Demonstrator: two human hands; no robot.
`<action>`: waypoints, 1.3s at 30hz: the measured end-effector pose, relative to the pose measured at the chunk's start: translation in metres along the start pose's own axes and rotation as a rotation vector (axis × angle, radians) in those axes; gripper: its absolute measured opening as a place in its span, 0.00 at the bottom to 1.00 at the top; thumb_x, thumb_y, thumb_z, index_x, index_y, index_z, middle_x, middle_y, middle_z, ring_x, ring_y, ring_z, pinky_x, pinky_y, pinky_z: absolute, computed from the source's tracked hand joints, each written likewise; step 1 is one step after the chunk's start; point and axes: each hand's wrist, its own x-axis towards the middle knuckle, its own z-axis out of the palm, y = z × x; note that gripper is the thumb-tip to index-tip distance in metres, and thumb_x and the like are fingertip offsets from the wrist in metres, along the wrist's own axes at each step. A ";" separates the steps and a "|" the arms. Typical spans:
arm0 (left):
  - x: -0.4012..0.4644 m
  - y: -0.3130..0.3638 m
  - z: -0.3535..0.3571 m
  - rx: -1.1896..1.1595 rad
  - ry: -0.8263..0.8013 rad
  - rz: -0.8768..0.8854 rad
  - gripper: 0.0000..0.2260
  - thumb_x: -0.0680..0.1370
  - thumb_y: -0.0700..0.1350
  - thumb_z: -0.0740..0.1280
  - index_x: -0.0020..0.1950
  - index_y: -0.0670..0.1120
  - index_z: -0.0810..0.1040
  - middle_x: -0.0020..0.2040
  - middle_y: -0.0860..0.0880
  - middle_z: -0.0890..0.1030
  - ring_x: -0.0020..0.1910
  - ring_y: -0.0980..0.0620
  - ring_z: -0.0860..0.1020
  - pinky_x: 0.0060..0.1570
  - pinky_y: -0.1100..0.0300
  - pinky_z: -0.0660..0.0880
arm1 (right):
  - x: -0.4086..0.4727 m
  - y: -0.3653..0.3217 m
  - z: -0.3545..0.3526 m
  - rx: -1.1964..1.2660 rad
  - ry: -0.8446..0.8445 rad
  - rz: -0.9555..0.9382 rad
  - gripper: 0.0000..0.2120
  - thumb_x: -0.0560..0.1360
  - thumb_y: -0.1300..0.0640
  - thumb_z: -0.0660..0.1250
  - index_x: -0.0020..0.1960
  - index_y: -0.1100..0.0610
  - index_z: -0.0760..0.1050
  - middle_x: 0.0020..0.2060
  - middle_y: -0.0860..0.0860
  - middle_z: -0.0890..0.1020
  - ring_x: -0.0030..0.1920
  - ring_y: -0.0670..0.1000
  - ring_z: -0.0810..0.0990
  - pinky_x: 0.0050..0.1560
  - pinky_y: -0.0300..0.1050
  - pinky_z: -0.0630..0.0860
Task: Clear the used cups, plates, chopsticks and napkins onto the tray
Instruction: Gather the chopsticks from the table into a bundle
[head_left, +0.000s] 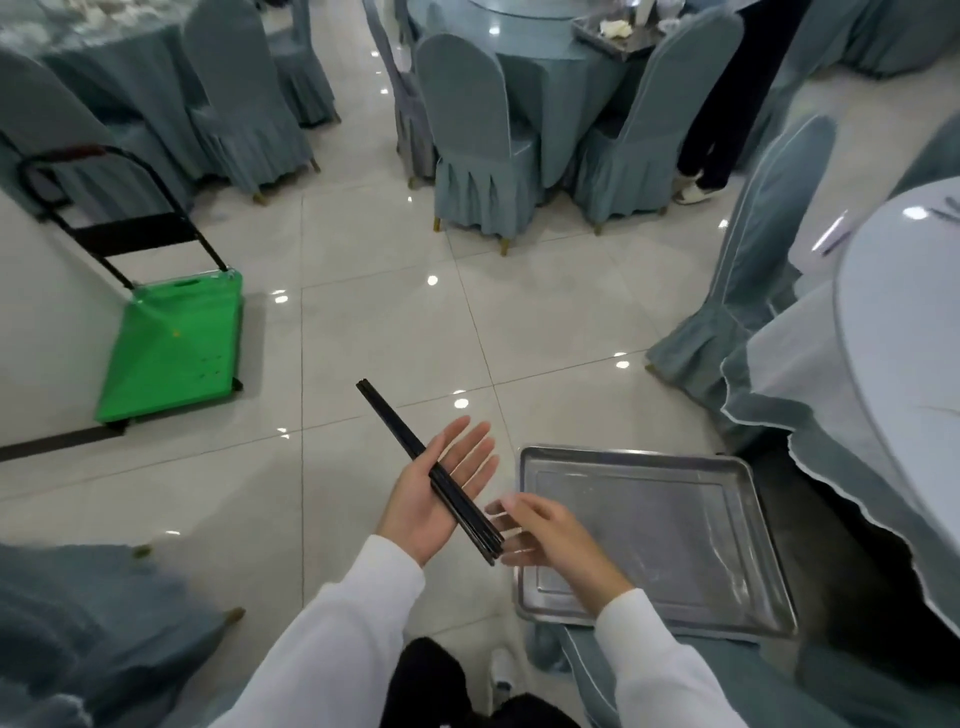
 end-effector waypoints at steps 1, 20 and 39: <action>0.012 0.007 0.004 0.015 0.006 -0.015 0.17 0.86 0.46 0.62 0.71 0.40 0.78 0.68 0.40 0.82 0.64 0.43 0.83 0.59 0.49 0.83 | 0.011 -0.002 -0.004 0.051 0.071 -0.009 0.19 0.83 0.41 0.66 0.61 0.55 0.83 0.52 0.52 0.89 0.50 0.55 0.89 0.53 0.46 0.85; 0.251 0.145 0.073 0.357 -0.229 -0.443 0.17 0.85 0.45 0.65 0.72 0.38 0.77 0.68 0.37 0.81 0.66 0.39 0.82 0.60 0.48 0.82 | 0.211 -0.112 -0.013 0.342 0.690 -0.035 0.13 0.86 0.51 0.64 0.60 0.58 0.82 0.52 0.54 0.89 0.52 0.57 0.89 0.55 0.51 0.83; 0.476 0.145 0.270 0.555 -0.386 -0.669 0.17 0.85 0.39 0.60 0.73 0.37 0.75 0.68 0.34 0.80 0.67 0.38 0.81 0.64 0.45 0.80 | 0.354 -0.233 -0.204 0.653 0.973 -0.099 0.10 0.85 0.55 0.64 0.59 0.58 0.82 0.51 0.55 0.89 0.48 0.53 0.89 0.51 0.48 0.83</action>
